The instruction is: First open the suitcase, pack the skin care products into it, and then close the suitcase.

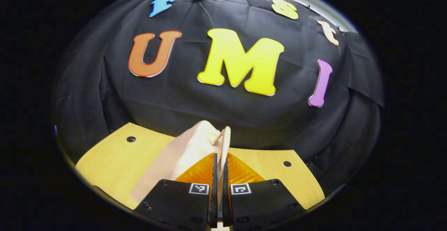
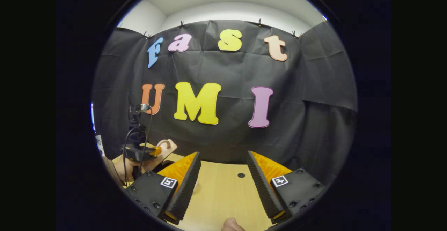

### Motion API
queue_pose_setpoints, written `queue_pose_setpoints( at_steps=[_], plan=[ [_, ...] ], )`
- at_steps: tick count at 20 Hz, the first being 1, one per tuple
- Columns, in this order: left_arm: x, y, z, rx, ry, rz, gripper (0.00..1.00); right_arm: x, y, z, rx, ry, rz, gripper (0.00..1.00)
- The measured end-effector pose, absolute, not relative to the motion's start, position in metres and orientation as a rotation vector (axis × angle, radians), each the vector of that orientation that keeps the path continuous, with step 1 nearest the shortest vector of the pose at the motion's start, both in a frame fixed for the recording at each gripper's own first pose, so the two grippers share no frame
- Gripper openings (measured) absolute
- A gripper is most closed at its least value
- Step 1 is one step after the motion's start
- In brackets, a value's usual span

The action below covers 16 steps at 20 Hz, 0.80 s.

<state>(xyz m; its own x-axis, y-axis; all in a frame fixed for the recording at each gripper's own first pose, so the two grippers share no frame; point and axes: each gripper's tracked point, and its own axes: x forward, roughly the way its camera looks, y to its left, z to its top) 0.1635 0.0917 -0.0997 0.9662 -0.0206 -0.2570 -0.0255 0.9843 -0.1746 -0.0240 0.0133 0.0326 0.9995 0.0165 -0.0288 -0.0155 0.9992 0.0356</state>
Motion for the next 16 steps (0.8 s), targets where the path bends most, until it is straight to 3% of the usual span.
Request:
queue_pose_setpoints(
  at_steps=[7,14,16],
  plan=[
    [0.182,0.012,-0.18,0.047,0.438,-0.095,0.08,-0.031,-0.024,0.014,0.038,0.08,-0.066,0.8],
    [0.173,-0.007,-0.242,0.108,0.583,-0.108,0.09,-0.037,-0.058,-0.001,0.066,0.117,-0.136,0.8],
    [0.168,-0.014,-0.245,0.084,0.602,-0.135,0.18,-0.038,-0.059,-0.004,0.082,0.127,-0.137,0.8]
  ],
)
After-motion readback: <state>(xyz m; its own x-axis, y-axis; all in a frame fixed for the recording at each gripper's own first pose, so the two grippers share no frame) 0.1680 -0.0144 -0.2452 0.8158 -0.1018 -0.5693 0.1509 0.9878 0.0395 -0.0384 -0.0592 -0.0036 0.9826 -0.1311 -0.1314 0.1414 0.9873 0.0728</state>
